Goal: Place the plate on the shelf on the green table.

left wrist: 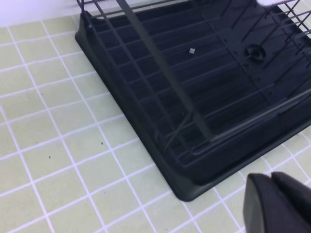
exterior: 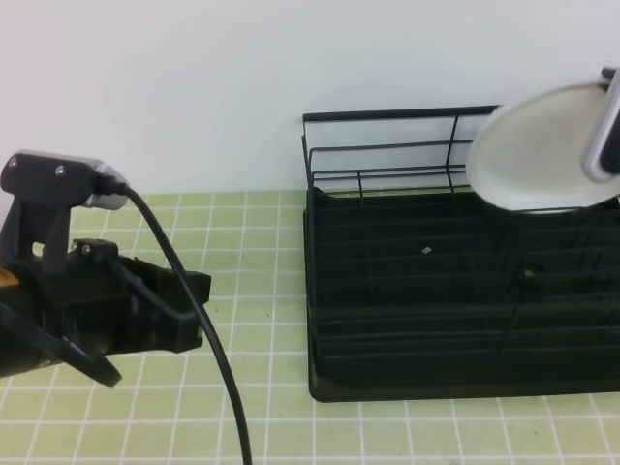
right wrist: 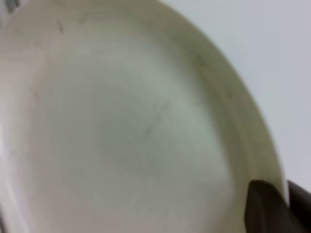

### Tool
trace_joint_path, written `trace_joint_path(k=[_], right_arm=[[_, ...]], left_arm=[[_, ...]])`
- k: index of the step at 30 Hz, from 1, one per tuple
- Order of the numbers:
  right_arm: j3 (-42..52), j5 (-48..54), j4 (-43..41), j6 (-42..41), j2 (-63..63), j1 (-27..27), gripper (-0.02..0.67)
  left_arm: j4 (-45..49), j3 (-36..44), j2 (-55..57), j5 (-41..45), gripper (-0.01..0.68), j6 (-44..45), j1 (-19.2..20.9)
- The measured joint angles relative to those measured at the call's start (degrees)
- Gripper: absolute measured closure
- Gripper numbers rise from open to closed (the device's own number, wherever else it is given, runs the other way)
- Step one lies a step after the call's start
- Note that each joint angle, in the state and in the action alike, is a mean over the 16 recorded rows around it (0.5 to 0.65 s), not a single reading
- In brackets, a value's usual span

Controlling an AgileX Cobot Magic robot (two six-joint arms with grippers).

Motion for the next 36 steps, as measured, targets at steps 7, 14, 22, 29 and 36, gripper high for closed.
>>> trace_joint_path(k=[7, 14, 22, 29, 36], right_arm=[[1.48, -0.26, -1.32, -0.02, 1.23, 0.00, 0.630], [1.82, -0.74, -1.71, -0.62, 2.08, 0.00, 0.503], [1.82, -0.56, -1.61, -1.46, 2.24, 0.00, 0.350], [1.82, 0.18, -1.50, -1.70, 2.24, 0.00, 0.306], [1.82, 1.07, -1.40, -1.26, 2.24, 0.00, 0.261]], left_arm=[[0.12, 0.00, 0.00, -0.56, 0.673, 0.03, 0.00], [0.21, 0.00, 0.00, -0.56, 0.673, 0.22, 0.00], [0.28, 0.00, 0.00, -0.17, 0.673, 0.48, 0.00], [0.28, 0.00, 0.00, 0.53, 0.673, 0.72, 0.00], [0.28, 0.00, 0.00, 1.11, 0.673, 0.89, 0.00]])
